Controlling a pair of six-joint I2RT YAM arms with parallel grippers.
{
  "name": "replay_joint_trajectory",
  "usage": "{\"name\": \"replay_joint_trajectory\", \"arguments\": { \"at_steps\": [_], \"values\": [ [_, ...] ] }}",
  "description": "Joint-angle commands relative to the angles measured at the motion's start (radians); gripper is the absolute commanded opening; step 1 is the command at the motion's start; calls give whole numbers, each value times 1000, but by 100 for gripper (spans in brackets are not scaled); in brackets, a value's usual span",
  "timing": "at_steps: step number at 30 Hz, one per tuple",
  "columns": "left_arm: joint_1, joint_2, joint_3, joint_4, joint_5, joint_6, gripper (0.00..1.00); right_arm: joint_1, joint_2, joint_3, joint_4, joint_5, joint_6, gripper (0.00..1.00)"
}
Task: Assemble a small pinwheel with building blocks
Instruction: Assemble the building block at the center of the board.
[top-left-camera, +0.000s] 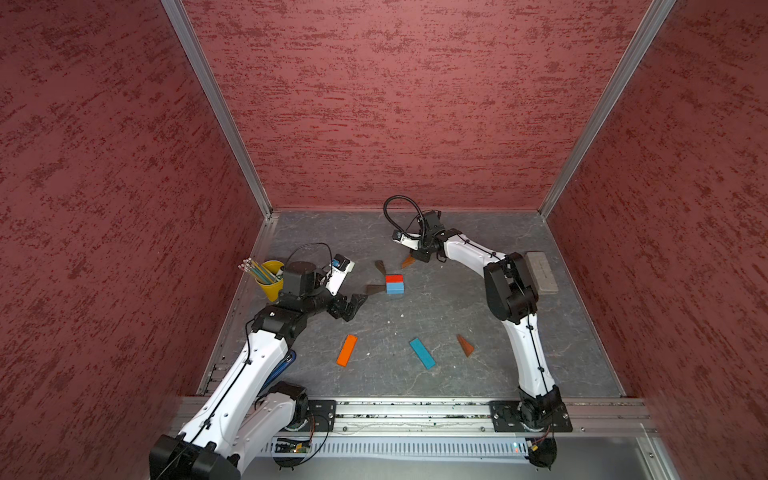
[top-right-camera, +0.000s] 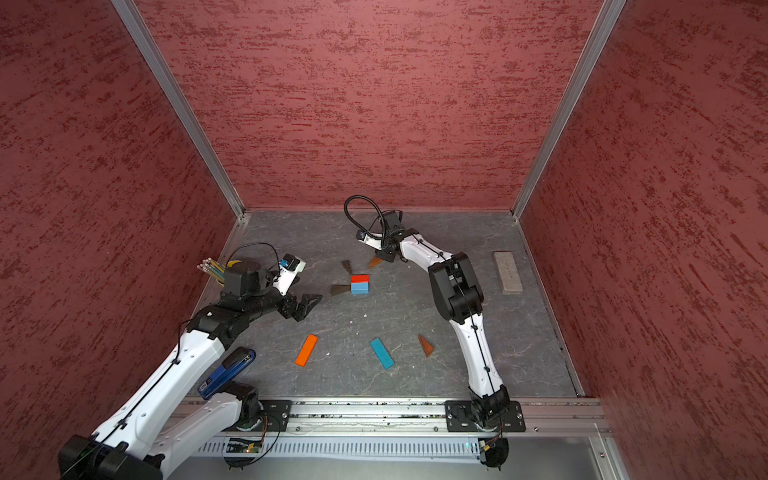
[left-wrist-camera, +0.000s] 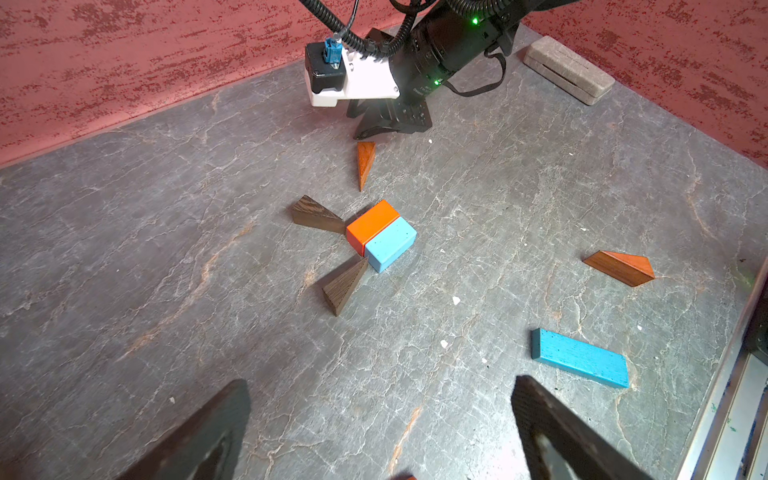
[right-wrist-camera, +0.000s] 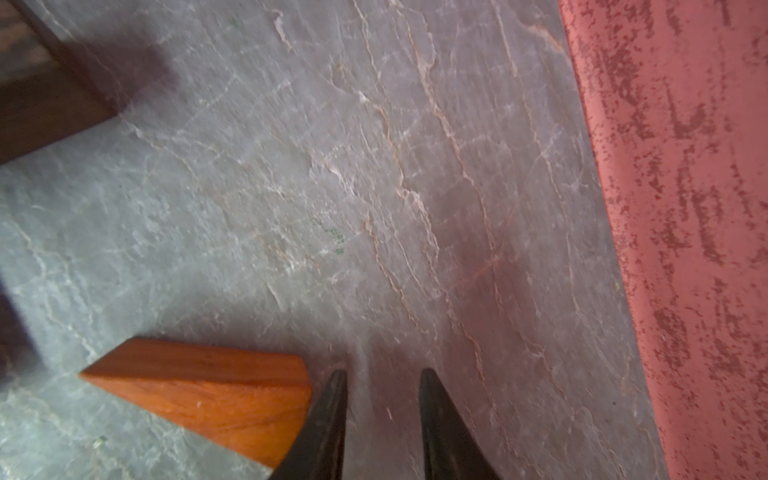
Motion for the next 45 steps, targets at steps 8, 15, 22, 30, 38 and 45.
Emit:
{"name": "replay_joint_trajectory", "arguments": {
  "at_steps": [8,15,22,30,38,45],
  "values": [
    [5,-3,-9,18,16,11,100,9,19,16,-10,-47,-26,32],
    [5,-2,-9,18,16,11,100,15,18,18,-14,-68,-35,33],
    [5,-2,-9,18,18,11,100,23,15,14,-21,-88,-48,32],
    [5,-2,-9,18,18,11,100,32,8,9,-27,-104,-59,32],
    [5,-3,-9,18,18,11,100,39,3,-2,-27,-111,-68,32],
    [5,-5,-7,17,19,11,100,46,-2,-11,-19,-126,-77,32]
  ]
}}
